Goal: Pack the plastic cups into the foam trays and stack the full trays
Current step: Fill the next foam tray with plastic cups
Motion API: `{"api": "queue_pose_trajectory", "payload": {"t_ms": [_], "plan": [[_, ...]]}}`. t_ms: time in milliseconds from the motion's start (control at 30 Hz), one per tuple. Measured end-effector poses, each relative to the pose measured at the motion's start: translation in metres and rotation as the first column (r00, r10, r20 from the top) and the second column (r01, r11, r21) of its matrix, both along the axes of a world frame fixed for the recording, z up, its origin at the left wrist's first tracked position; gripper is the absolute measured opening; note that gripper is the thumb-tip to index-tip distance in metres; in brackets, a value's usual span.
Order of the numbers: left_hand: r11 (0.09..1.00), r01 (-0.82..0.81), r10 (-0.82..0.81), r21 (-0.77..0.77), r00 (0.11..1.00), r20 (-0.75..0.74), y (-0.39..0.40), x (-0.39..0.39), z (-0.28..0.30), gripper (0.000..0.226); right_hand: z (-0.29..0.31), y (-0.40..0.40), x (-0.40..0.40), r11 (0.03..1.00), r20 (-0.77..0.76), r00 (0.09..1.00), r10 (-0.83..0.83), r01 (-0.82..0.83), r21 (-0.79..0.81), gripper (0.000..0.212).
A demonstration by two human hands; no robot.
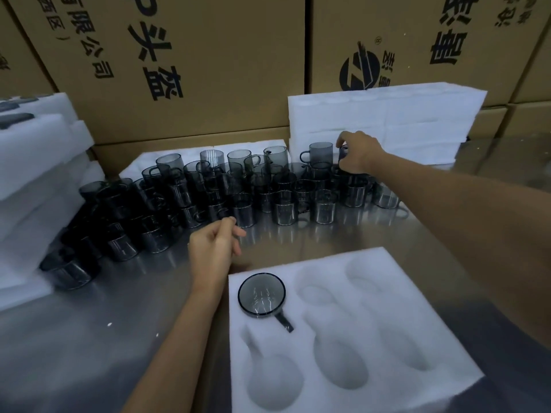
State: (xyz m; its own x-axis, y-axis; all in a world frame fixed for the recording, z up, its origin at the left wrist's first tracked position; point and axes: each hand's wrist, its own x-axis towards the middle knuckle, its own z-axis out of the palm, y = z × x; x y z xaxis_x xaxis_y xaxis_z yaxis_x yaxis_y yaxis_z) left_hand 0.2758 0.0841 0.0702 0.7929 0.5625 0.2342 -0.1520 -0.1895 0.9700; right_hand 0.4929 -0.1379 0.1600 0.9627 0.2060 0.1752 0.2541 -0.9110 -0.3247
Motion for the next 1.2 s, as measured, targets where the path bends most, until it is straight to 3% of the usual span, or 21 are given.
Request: {"api": "queue_pose_trajectory", "payload": {"t_ms": [133,300,467,567,700,833,1033,1200], "plan": [[1.000,-0.005,0.004,-0.027,1.000,-0.014,0.002,-0.001,0.002,0.037,0.012,-0.006,-0.040,0.989,0.183,0.982,0.054,-0.078,0.125,0.042],[0.999,-0.027,0.027,0.029,0.999,0.020,-0.001,-0.015,0.013,0.033,0.028,-0.010,-0.136,0.897,0.332,0.911,0.244,-0.342,0.279,0.057],[0.993,-0.035,0.018,0.114,0.988,0.150,-0.027,-0.047,0.044,0.026,0.023,-0.030,-0.219,0.840,0.268,0.906,0.327,-0.408,0.357,0.065],[0.965,0.158,-0.181,0.209,0.978,0.099,-0.055,-0.069,0.063,0.017,0.010,-0.038,-0.254,0.798,0.237,0.917,0.320,-0.396,0.455,0.067],[0.860,0.407,-0.424,0.307,0.906,-0.014,-0.079,-0.100,0.068,0.032,-0.020,-0.041,-0.287,0.733,0.195,0.920,0.340,-0.389,0.558,0.063],[0.862,0.415,-0.422,0.292,0.906,-0.042,-0.085,-0.125,0.058,0.031,-0.040,-0.035,-0.304,0.661,0.200,0.926,0.320,-0.369,0.653,0.057],[0.909,0.370,-0.365,0.192,0.929,-0.059,-0.083,-0.132,0.056,0.025,-0.041,-0.028,-0.304,0.633,0.144,0.925,0.352,-0.349,0.691,0.063],[0.926,0.341,-0.342,0.163,0.939,-0.022,-0.077,-0.135,0.053,0.016,-0.049,-0.026,-0.311,0.680,0.118,0.945,0.306,-0.304,0.667,0.062]]}}
